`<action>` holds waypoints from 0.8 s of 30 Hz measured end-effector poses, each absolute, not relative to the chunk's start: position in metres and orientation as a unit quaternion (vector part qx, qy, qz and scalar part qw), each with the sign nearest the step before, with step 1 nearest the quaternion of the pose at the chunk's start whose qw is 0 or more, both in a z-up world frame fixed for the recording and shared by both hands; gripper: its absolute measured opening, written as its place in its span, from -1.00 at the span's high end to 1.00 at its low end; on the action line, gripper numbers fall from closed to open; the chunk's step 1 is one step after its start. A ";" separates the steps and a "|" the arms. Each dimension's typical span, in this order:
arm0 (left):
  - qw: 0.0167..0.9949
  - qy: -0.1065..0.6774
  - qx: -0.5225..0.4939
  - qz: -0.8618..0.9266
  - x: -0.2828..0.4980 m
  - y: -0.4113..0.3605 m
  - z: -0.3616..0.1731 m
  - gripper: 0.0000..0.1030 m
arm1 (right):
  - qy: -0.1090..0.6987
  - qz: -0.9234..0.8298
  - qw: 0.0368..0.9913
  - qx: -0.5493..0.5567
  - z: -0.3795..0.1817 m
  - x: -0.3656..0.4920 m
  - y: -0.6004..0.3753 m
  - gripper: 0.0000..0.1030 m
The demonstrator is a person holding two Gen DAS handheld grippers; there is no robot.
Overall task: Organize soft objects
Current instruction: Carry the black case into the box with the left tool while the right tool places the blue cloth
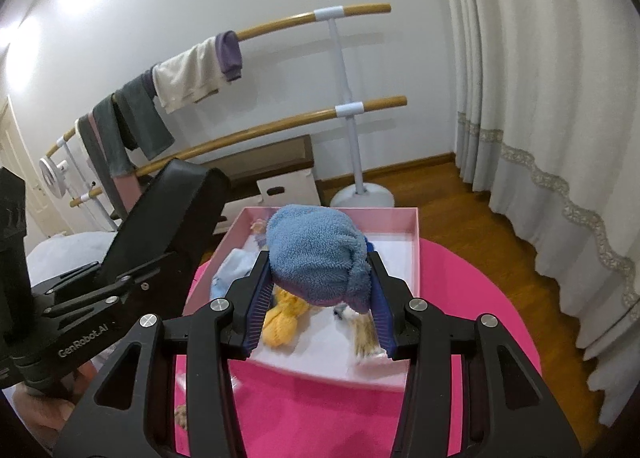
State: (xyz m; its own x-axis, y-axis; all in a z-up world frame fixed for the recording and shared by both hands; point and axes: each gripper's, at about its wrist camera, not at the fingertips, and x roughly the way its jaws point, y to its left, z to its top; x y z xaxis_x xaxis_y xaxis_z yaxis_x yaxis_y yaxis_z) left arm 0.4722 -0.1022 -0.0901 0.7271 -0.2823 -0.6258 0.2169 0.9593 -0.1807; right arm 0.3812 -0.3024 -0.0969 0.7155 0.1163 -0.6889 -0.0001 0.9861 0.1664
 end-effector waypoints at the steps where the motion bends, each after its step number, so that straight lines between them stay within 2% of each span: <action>1: 0.927 0.346 -0.048 -0.135 0.481 -0.102 -0.091 0.56 | 0.379 0.030 0.921 0.079 -0.099 0.387 -0.306 0.18; 19: 0.895 0.410 -0.086 -0.156 0.626 -0.145 -0.140 0.52 | 0.440 0.009 0.894 0.088 -0.155 0.459 -0.342 0.18; 22: 0.888 0.424 -0.088 -0.156 0.645 -0.150 -0.150 0.43 | 0.448 0.009 0.889 0.091 -0.163 0.467 -0.344 0.15; 24: 0.883 0.435 -0.087 -0.153 0.658 -0.153 -0.158 0.24 | 0.455 0.011 0.885 0.099 -0.171 0.471 -0.347 0.08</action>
